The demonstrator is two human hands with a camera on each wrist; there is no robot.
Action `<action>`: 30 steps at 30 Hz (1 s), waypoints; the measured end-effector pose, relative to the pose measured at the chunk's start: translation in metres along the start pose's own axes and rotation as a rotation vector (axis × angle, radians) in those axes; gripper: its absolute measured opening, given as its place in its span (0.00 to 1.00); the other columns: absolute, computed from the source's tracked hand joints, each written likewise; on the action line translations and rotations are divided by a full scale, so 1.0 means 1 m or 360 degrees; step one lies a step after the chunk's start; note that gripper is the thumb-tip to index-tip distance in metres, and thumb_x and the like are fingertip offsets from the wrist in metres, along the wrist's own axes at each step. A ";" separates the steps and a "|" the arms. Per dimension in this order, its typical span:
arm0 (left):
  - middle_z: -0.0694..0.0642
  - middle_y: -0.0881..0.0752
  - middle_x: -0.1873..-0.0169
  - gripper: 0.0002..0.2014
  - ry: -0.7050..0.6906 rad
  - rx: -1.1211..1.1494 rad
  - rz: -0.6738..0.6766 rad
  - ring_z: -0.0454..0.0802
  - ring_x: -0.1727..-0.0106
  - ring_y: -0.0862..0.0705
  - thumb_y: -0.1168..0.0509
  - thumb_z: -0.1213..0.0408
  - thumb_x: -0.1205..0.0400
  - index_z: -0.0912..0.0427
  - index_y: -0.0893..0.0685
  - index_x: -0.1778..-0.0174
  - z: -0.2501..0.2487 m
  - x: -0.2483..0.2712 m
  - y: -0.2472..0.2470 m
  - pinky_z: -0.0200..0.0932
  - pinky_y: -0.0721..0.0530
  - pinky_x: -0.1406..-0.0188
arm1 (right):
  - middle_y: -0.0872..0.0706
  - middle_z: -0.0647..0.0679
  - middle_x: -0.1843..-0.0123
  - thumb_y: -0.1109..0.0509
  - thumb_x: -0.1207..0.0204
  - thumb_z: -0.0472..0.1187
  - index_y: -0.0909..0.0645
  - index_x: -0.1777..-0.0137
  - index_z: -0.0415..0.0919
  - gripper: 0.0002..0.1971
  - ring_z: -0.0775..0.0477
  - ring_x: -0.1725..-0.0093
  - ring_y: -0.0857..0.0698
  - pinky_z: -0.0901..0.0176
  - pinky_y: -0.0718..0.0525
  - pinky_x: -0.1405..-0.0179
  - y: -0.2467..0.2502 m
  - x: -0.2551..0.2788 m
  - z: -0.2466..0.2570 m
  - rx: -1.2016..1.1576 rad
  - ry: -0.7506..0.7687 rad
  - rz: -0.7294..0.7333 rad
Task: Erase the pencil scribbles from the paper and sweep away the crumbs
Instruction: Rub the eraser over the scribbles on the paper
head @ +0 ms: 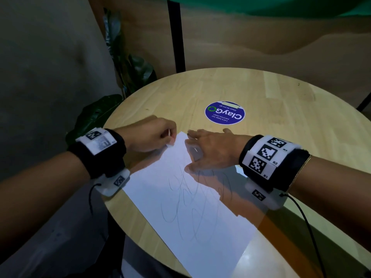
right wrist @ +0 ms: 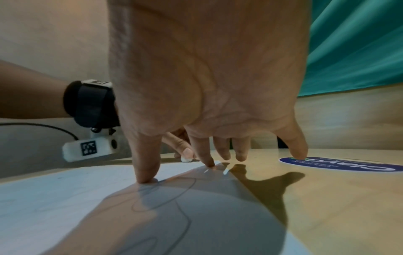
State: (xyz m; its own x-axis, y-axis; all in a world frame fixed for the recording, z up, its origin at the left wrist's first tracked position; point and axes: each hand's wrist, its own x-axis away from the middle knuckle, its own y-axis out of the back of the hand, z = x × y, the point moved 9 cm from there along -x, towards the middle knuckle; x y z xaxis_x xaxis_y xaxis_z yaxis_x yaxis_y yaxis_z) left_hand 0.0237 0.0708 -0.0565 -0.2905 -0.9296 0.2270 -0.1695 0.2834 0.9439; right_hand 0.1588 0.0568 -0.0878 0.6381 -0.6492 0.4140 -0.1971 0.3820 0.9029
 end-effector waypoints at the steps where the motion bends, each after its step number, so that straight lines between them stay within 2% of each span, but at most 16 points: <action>1: 0.46 0.09 0.54 0.04 0.0045 -0.0034 -0.0071 0.49 0.48 0.12 0.33 0.56 0.08 0.46 0.13 0.46 0.004 -0.001 0.007 0.53 0.13 0.48 | 0.51 0.54 0.03 0.36 0.18 0.74 0.27 0.16 0.50 0.38 0.52 0.06 0.50 0.16 0.43 0.17 0.002 0.002 0.001 0.0008 -0.0001 -0.0030; 3: 0.44 0.08 0.54 0.03 0.0014 0.0055 -0.0115 0.45 0.50 0.12 0.32 0.55 0.09 0.45 0.13 0.47 0.001 -0.001 0.007 0.50 0.12 0.49 | 0.39 0.53 0.06 0.35 0.21 0.76 0.16 0.29 0.51 0.34 0.51 0.10 0.37 0.22 0.40 0.17 0.007 0.003 0.002 0.0070 -0.0024 -0.0200; 4: 0.44 0.07 0.56 0.03 -0.0040 0.0154 -0.0085 0.42 0.52 0.12 0.31 0.54 0.10 0.44 0.13 0.47 -0.007 0.000 0.002 0.44 0.12 0.51 | 0.27 0.52 0.13 0.36 0.22 0.78 0.12 0.42 0.54 0.30 0.50 0.17 0.26 0.27 0.36 0.21 0.010 0.004 0.002 0.0122 -0.0030 -0.0329; 5: 0.45 0.06 0.57 0.02 -0.0073 0.0244 -0.0041 0.40 0.55 0.11 0.30 0.54 0.11 0.44 0.12 0.48 -0.015 0.001 -0.005 0.39 0.14 0.54 | 0.17 0.53 0.25 0.37 0.24 0.79 0.13 0.54 0.55 0.29 0.49 0.29 0.18 0.31 0.32 0.27 0.014 0.005 0.002 0.0165 -0.0031 -0.0446; 6: 0.46 0.06 0.58 0.01 -0.0070 0.0313 -0.0001 0.40 0.56 0.11 0.28 0.55 0.12 0.44 0.12 0.48 -0.020 0.002 -0.012 0.37 0.15 0.56 | 0.13 0.54 0.37 0.39 0.24 0.80 0.15 0.61 0.54 0.30 0.48 0.40 0.14 0.37 0.31 0.34 0.016 0.005 0.002 0.0188 -0.0029 -0.0518; 7: 0.46 0.05 0.58 0.01 -0.0041 0.0344 0.0009 0.41 0.56 0.10 0.28 0.55 0.13 0.46 0.12 0.48 -0.019 0.002 -0.016 0.38 0.15 0.56 | 0.13 0.55 0.44 0.41 0.24 0.79 0.14 0.62 0.52 0.32 0.47 0.48 0.15 0.40 0.32 0.39 0.016 0.005 0.000 0.0194 -0.0027 -0.0545; 9: 0.46 0.05 0.57 0.01 0.0024 0.0304 -0.0045 0.43 0.53 0.09 0.28 0.57 0.13 0.47 0.12 0.49 -0.013 -0.001 -0.012 0.41 0.15 0.54 | 0.13 0.55 0.42 0.44 0.27 0.79 0.12 0.55 0.50 0.34 0.46 0.49 0.15 0.40 0.32 0.41 0.016 0.003 -0.007 0.0197 -0.0003 -0.0551; 11: 0.46 0.06 0.55 0.01 0.0054 0.0260 -0.0089 0.44 0.50 0.10 0.28 0.57 0.13 0.48 0.12 0.50 -0.010 -0.004 -0.006 0.47 0.13 0.50 | 0.16 0.55 0.35 0.45 0.28 0.82 0.14 0.46 0.51 0.37 0.46 0.41 0.16 0.36 0.30 0.37 0.013 0.003 -0.014 0.0185 0.0021 -0.0484; 13: 0.47 0.06 0.55 0.02 0.0007 0.0272 -0.0024 0.45 0.51 0.10 0.27 0.59 0.14 0.50 0.13 0.51 -0.018 -0.005 -0.009 0.50 0.10 0.48 | 0.22 0.55 0.27 0.43 0.25 0.82 0.18 0.36 0.54 0.36 0.46 0.33 0.21 0.36 0.30 0.36 0.006 0.003 -0.018 0.0157 0.0047 -0.0414; 16: 0.49 0.05 0.58 0.02 -0.0041 0.0408 0.0211 0.44 0.58 0.09 0.25 0.63 0.15 0.55 0.12 0.51 -0.030 -0.007 -0.021 0.40 0.12 0.54 | 0.30 0.54 0.19 0.46 0.29 0.87 0.25 0.21 0.55 0.47 0.45 0.22 0.27 0.32 0.30 0.30 -0.003 0.002 -0.021 0.0111 0.0051 -0.0301; 19: 0.50 0.06 0.54 0.02 -0.0066 0.0222 -0.0002 0.49 0.50 0.10 0.26 0.59 0.13 0.50 0.13 0.51 -0.027 -0.017 -0.004 0.42 0.16 0.55 | 0.42 0.54 0.07 0.44 0.29 0.88 0.39 0.09 0.49 0.57 0.44 0.11 0.36 0.25 0.37 0.17 -0.008 0.002 -0.019 0.0059 0.0038 -0.0203; 21: 0.51 0.06 0.55 0.03 -0.0084 0.0234 0.0012 0.50 0.52 0.10 0.25 0.60 0.14 0.52 0.13 0.51 -0.030 -0.019 -0.005 0.41 0.16 0.56 | 0.49 0.57 0.04 0.41 0.27 0.86 0.48 0.05 0.51 0.58 0.48 0.06 0.46 0.22 0.46 0.13 -0.011 0.003 -0.018 -0.0025 0.0036 -0.0148; 24: 0.51 0.05 0.61 0.03 -0.0119 0.0386 0.0323 0.46 0.59 0.09 0.25 0.65 0.14 0.57 0.12 0.52 -0.041 -0.016 -0.020 0.38 0.14 0.54 | 0.59 0.61 0.03 0.39 0.27 0.86 0.60 0.05 0.61 0.58 0.54 0.05 0.59 0.17 0.55 0.13 -0.015 0.002 -0.019 -0.0142 0.0053 -0.0077; 25: 0.51 0.05 0.60 0.03 -0.0125 0.0364 0.0300 0.46 0.58 0.09 0.25 0.64 0.14 0.57 0.11 0.52 -0.039 -0.018 -0.017 0.39 0.13 0.52 | 0.61 0.61 0.03 0.40 0.27 0.86 0.62 0.05 0.60 0.59 0.55 0.05 0.61 0.16 0.57 0.13 -0.016 0.002 -0.020 -0.0140 0.0036 -0.0051; 28: 0.49 0.06 0.54 0.02 -0.0115 0.0134 -0.0022 0.48 0.50 0.09 0.26 0.60 0.13 0.50 0.12 0.51 -0.028 -0.026 0.001 0.49 0.12 0.48 | 0.66 0.60 0.04 0.42 0.26 0.86 0.65 0.04 0.53 0.61 0.56 0.06 0.65 0.19 0.59 0.12 -0.018 0.001 -0.021 -0.0094 -0.0020 0.0002; 30: 0.51 0.05 0.55 0.03 -0.0153 0.0230 0.0060 0.49 0.52 0.09 0.26 0.61 0.13 0.53 0.12 0.51 -0.032 -0.026 -0.006 0.47 0.11 0.50 | 0.64 0.61 0.04 0.41 0.26 0.85 0.64 0.04 0.56 0.60 0.54 0.06 0.64 0.17 0.59 0.13 -0.017 0.003 -0.019 -0.0127 0.0008 -0.0016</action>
State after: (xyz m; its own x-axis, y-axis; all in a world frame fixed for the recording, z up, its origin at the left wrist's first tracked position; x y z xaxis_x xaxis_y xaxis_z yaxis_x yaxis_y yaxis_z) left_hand 0.0627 0.0855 -0.0599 -0.3869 -0.8927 0.2309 -0.2884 0.3550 0.8893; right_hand 0.1779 0.0609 -0.1039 0.6434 -0.6503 0.4039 -0.1305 0.4267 0.8949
